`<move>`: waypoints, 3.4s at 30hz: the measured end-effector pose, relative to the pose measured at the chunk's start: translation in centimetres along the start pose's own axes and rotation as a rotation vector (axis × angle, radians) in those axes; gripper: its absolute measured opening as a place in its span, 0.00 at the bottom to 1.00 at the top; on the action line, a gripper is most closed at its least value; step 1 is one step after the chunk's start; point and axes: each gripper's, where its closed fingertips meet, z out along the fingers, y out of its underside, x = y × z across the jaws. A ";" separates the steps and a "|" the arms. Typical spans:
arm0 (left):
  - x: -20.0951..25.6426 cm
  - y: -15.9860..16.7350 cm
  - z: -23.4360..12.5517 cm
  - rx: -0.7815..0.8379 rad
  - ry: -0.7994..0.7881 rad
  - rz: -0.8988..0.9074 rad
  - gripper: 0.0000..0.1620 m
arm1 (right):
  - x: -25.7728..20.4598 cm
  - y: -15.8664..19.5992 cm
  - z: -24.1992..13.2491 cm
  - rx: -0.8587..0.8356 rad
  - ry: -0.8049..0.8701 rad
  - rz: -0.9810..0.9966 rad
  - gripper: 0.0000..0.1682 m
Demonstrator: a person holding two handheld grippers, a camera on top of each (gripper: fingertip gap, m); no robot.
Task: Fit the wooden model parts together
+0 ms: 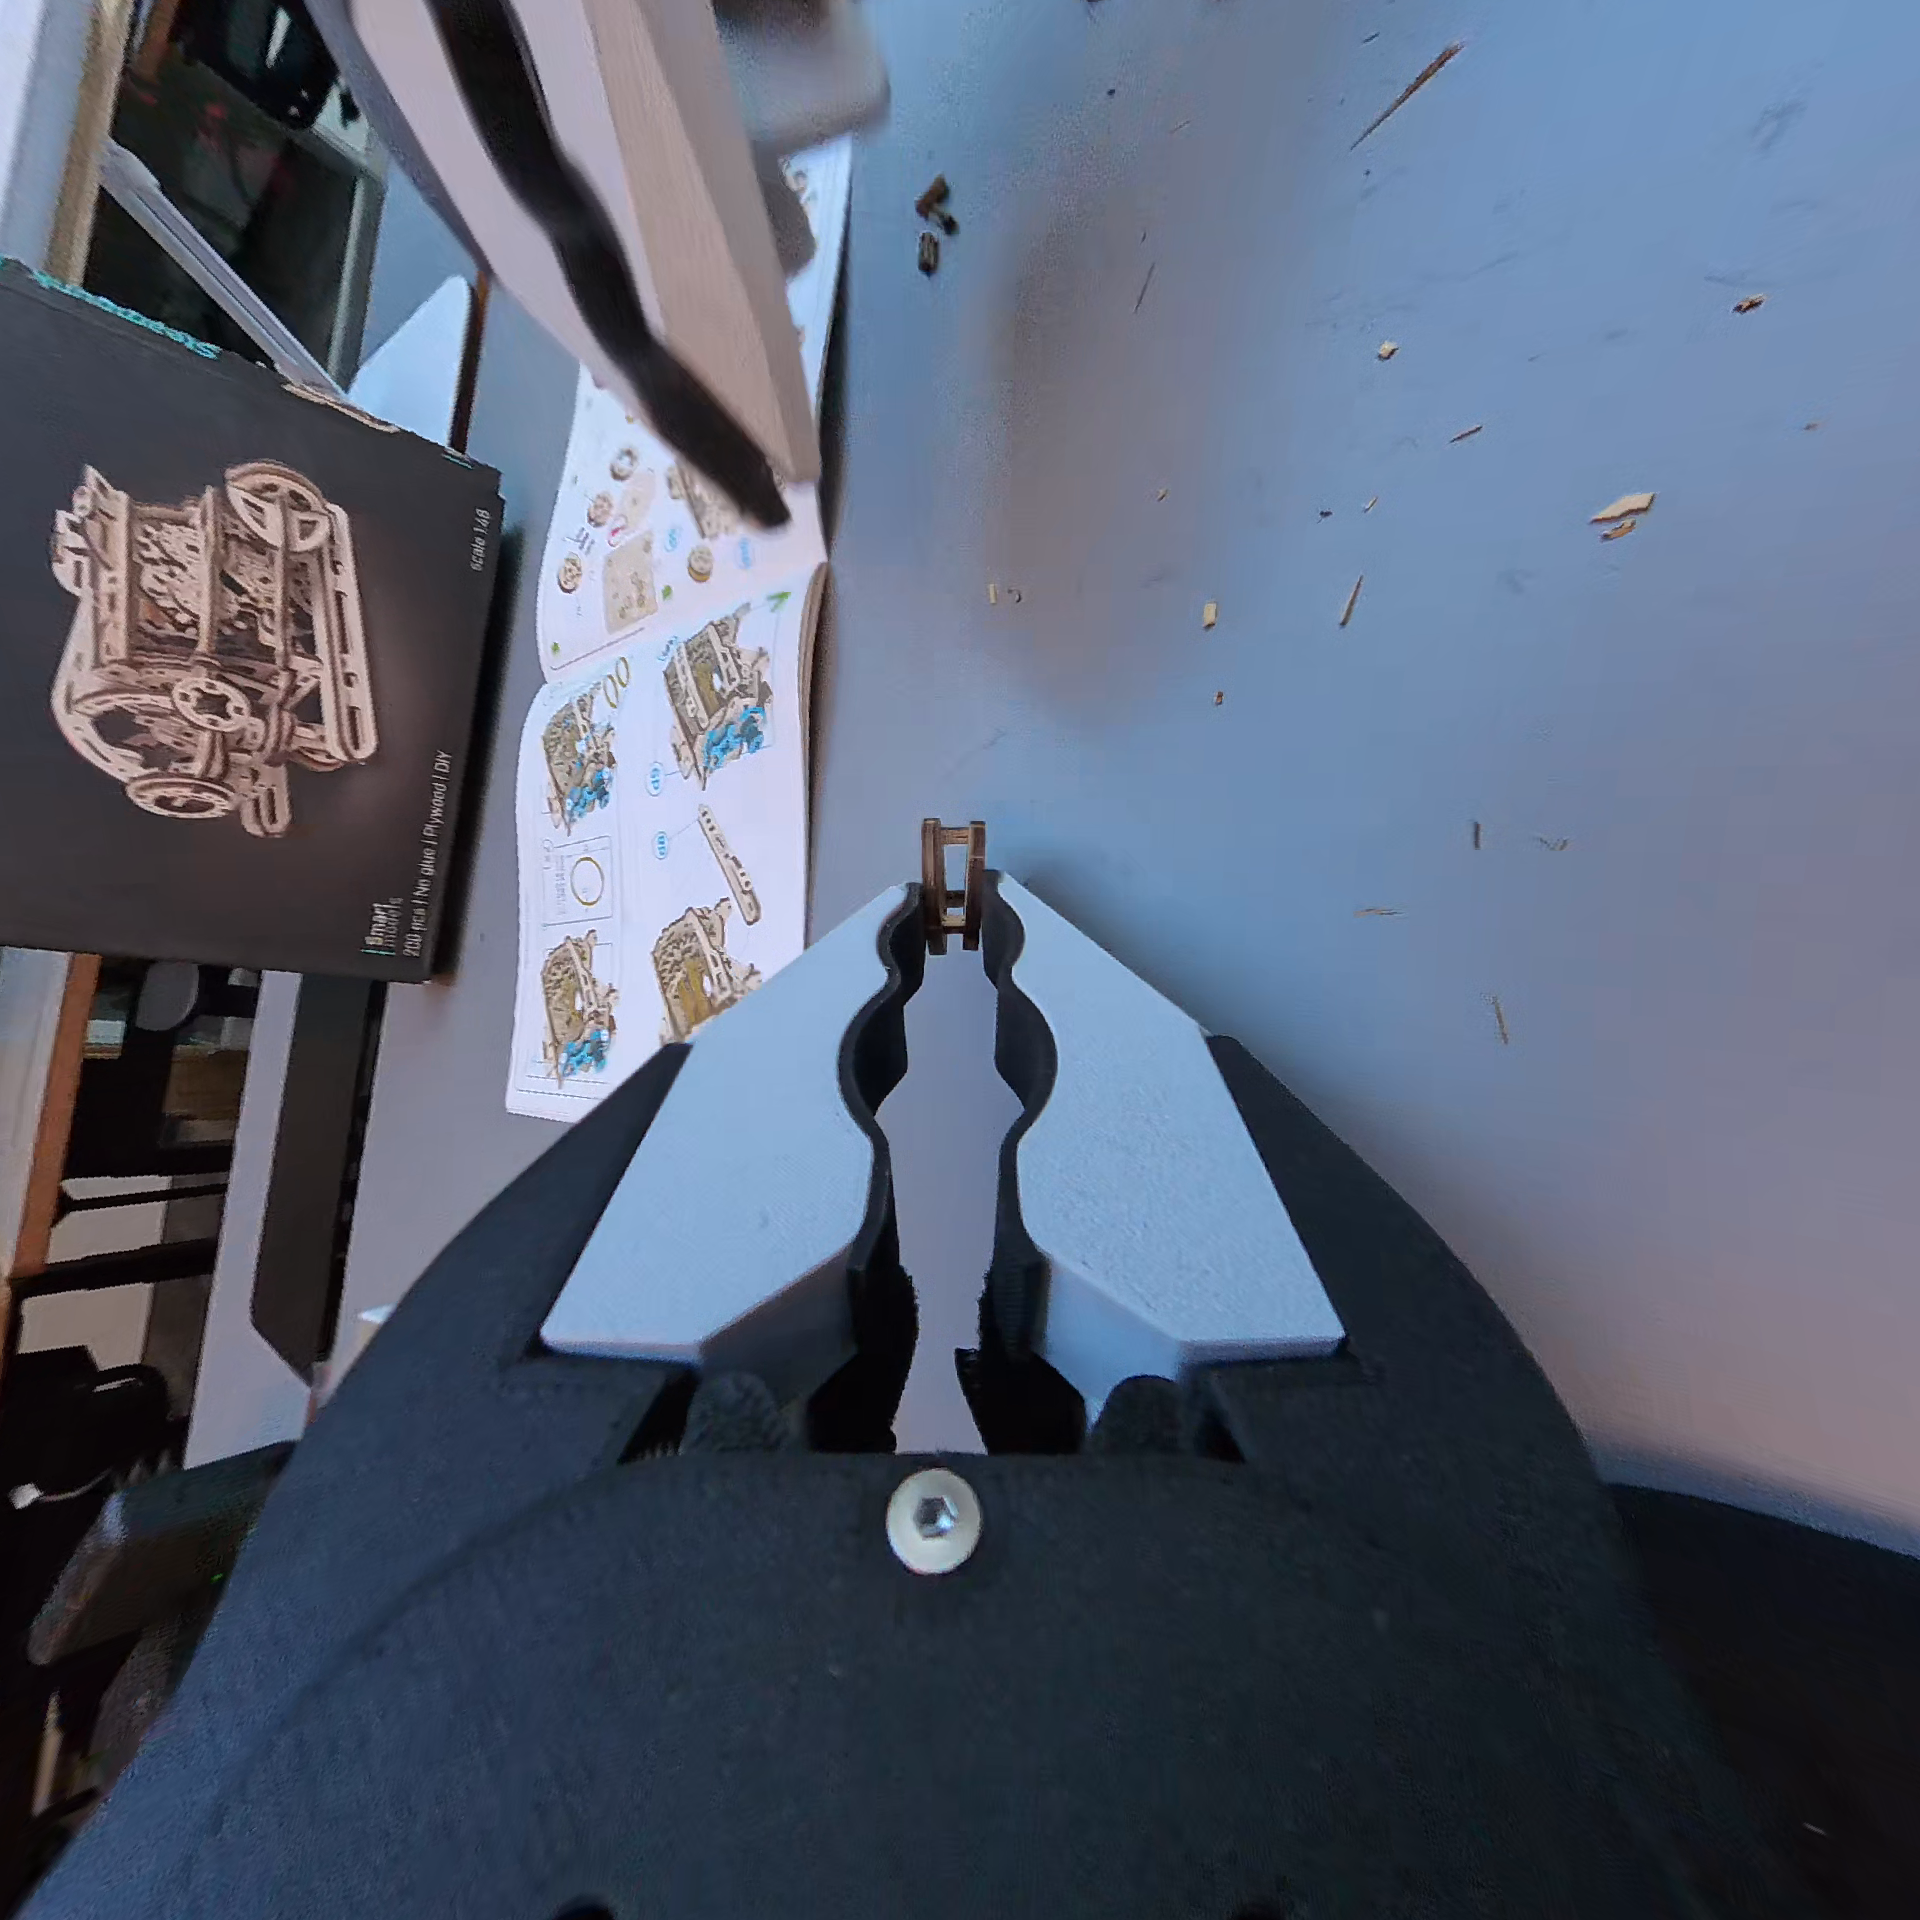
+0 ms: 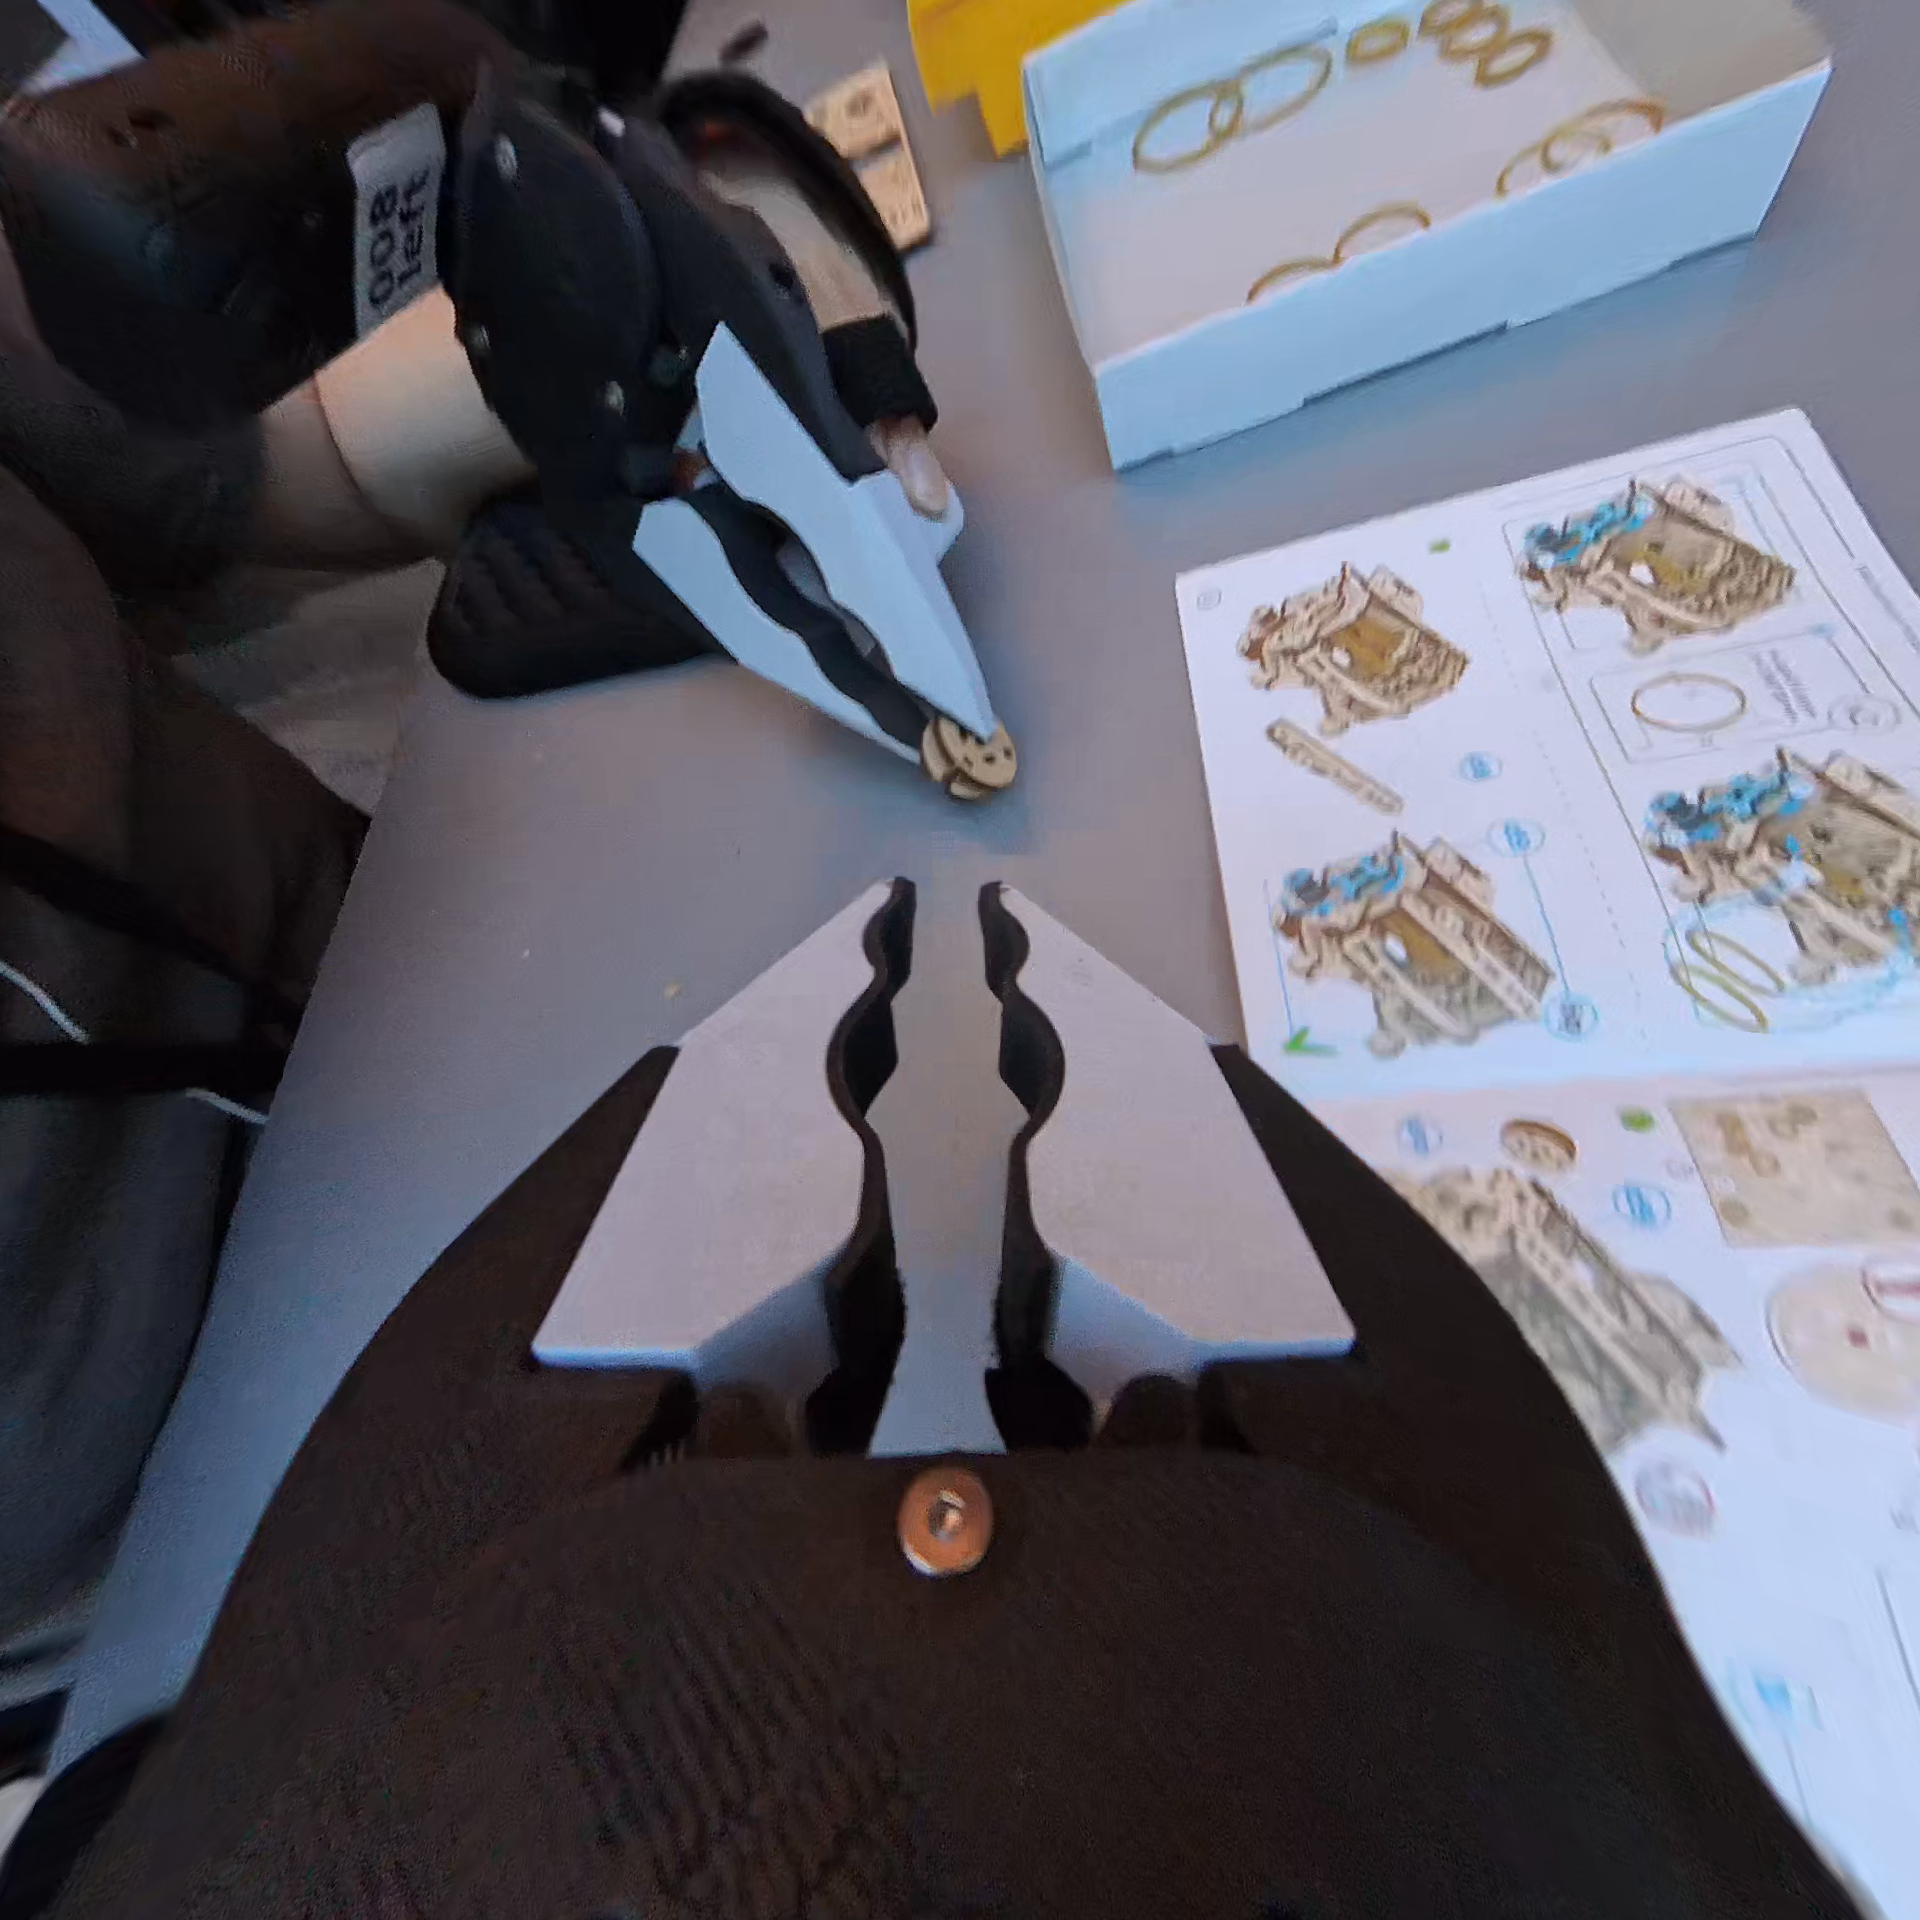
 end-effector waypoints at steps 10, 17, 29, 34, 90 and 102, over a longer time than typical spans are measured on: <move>1.3 -2.1 -1.6 0.044 0.310 -0.429 0.05 | -3.2 12.6 -8.3 -0.499 0.424 -0.006 0.10; 2.4 -4.1 -3.6 0.176 0.672 -0.867 0.05 | -4.1 16.3 -10.2 -0.340 0.572 0.086 0.13; 6.2 -3.0 -4.2 0.018 1.053 -1.099 0.05 | -2.9 9.0 -8.8 0.010 0.485 0.075 0.02; 7.2 -2.6 -3.9 -0.051 1.089 -1.076 0.06 | -4.8 3.1 -2.7 0.153 0.166 0.202 0.02; -1.3 -7.0 -4.8 0.521 0.792 -1.159 0.01 | -3.0 -6.2 1.1 0.571 -0.317 0.616 0.00; 0.6 -6.3 -4.8 0.413 0.856 -1.104 0.00 | -4.7 -4.4 2.0 0.371 -0.432 0.480 0.02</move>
